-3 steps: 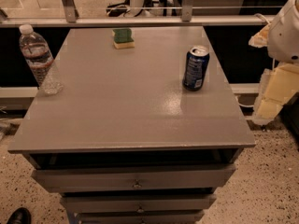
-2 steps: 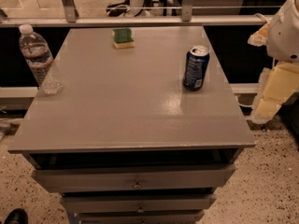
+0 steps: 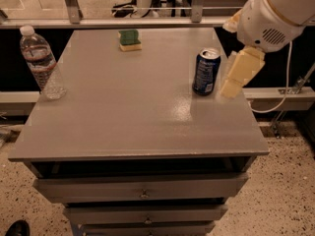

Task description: Pick sponge

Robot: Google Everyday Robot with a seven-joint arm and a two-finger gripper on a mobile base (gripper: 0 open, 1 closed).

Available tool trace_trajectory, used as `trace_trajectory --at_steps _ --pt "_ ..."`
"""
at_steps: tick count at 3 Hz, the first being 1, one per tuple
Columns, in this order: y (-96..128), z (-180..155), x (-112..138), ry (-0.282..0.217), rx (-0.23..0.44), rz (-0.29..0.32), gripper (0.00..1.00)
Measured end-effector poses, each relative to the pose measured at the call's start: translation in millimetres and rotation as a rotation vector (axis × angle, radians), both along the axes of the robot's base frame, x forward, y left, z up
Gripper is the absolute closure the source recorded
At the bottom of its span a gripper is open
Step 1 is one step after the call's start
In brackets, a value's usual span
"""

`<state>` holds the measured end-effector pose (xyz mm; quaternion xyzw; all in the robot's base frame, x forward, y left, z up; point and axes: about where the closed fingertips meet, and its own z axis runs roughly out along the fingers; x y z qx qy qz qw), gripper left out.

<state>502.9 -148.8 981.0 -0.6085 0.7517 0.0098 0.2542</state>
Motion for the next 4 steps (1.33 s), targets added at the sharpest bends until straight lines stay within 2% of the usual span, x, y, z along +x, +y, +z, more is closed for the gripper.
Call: trace_trajectory --at_steps 1,2,3,4 --pt "79.2 0.9 35.7 -0.015 0.147 0.037 0.0" --pt "131.4 3.3 57.1 -0.024 0.248 0.038 0.0" --pt "132.3 2.8 60.2 -0.027 0.255 0.034 0.0" --pt "149.4 -12.9 105.3 -0.062 0.315 -0.014 0.0"
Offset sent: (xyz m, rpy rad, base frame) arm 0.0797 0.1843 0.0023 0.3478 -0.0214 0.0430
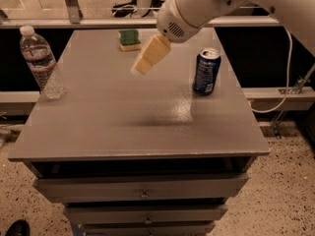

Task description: Pick sponge

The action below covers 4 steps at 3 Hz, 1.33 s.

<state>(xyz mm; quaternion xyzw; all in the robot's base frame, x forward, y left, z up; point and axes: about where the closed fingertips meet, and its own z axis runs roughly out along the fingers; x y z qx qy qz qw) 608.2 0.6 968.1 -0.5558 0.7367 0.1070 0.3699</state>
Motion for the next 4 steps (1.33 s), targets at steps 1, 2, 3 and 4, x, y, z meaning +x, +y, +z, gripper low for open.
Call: trace_trajectory --at_steps 1,2,3,4 --pt "20.1 -31.8 79.9 -0.016 0.089 -0.109 0.0" --pt "30.4 -56.8 135.3 -0.011 0.156 -0.198 0.0" --pt "38.3 -74.1 169.7 0.005 0.212 -0.254 0.0" --pt "44.8 -88.0 199.4 0.019 0.265 -0.287 0.0"
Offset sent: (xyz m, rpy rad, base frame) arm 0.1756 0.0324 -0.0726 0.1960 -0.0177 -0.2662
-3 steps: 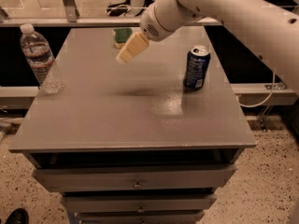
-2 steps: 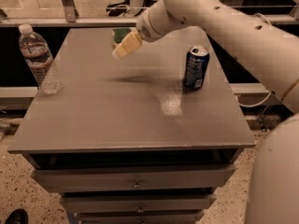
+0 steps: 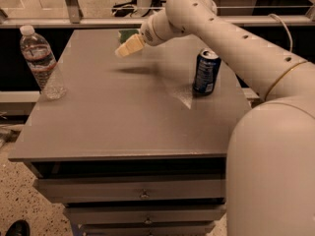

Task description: Pick sponge

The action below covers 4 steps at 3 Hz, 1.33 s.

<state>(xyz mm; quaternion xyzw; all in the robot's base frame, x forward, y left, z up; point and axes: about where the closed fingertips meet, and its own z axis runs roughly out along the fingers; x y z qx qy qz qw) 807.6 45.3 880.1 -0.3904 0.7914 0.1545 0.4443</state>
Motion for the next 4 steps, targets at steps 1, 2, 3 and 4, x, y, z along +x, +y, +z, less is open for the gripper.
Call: trace_trajectory --at_steps 1,2,3,4 --pt "9.8 -9.1 24.7 0.008 0.042 -0.015 0.0" --pt "16.3 -18.5 41.2 0.023 0.058 -0.028 0.05" --pt "18.6 -30.1 49.0 0.053 0.061 -0.041 0.16" --pt "17.4 -31.4 51.5 0.06 0.074 -0.047 0.38"
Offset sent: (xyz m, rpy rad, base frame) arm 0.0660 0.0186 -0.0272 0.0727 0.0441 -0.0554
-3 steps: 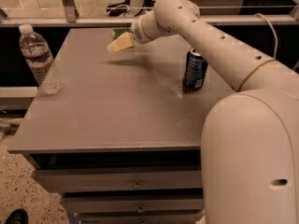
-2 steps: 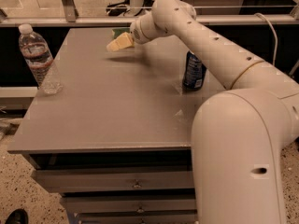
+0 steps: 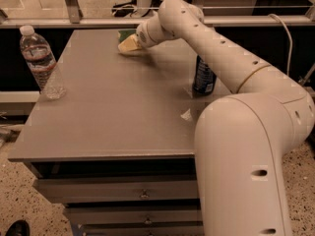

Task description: Pick sponge

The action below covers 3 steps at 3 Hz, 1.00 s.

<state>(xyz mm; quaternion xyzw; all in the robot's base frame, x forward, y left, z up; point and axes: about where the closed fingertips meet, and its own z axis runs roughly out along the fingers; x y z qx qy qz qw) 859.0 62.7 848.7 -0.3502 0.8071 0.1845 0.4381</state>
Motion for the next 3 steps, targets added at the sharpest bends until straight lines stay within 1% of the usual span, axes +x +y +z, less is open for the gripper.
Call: trace_trajectory --at_steps 1,2,3 --pt "-6.3 21.8 -4.3 -0.059 0.016 0.006 0.7" --pt "-14.7 45.2 -19.7 -0.124 0.014 0.022 0.93" --pt "-31.7 83.8 -53.3 -0.202 0.043 0.072 1.0"
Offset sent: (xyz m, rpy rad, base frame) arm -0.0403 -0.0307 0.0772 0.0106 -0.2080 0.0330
